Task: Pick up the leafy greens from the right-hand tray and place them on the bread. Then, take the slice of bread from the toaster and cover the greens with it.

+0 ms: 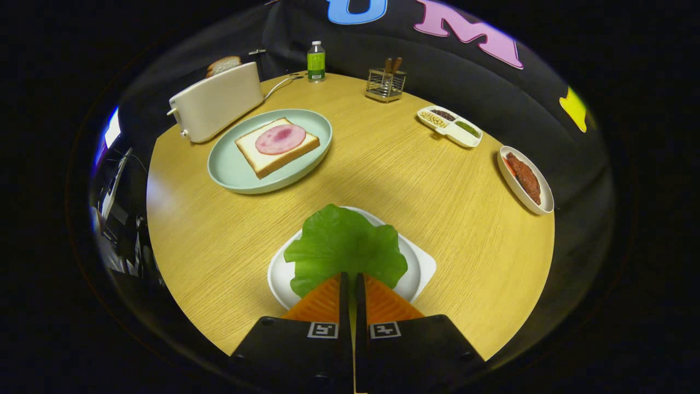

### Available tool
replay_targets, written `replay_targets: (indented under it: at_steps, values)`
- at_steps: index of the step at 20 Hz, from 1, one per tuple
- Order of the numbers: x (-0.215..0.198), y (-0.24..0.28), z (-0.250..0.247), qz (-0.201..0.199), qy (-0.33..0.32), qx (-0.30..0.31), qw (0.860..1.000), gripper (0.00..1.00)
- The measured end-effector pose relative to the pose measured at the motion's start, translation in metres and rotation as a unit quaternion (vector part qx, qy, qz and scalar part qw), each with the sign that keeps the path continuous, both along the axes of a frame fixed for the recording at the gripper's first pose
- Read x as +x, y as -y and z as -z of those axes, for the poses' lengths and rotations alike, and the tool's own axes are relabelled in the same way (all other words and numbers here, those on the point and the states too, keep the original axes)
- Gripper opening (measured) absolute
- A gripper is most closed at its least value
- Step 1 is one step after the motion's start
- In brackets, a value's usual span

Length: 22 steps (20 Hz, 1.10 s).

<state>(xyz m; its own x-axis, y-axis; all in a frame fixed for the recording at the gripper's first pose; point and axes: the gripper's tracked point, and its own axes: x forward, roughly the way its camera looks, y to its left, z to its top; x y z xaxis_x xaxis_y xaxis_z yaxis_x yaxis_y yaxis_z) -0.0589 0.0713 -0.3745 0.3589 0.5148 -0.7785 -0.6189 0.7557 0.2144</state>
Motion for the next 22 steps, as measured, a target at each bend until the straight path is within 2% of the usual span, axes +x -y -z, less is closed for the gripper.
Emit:
replay_targets:
  at_steps: [5,12,18,22]
  values:
    - [0.024,-0.004,-0.063,0.020,0.041,0.036,0.998,0.06]
    - [0.045,-0.076,-0.142,-0.014,0.086,0.082,0.993,0.06]
    - [0.046,-0.146,-0.149,-0.063,0.081,0.086,0.991,0.06]
    - [0.046,-0.179,-0.136,-0.076,0.062,0.080,0.992,0.06]
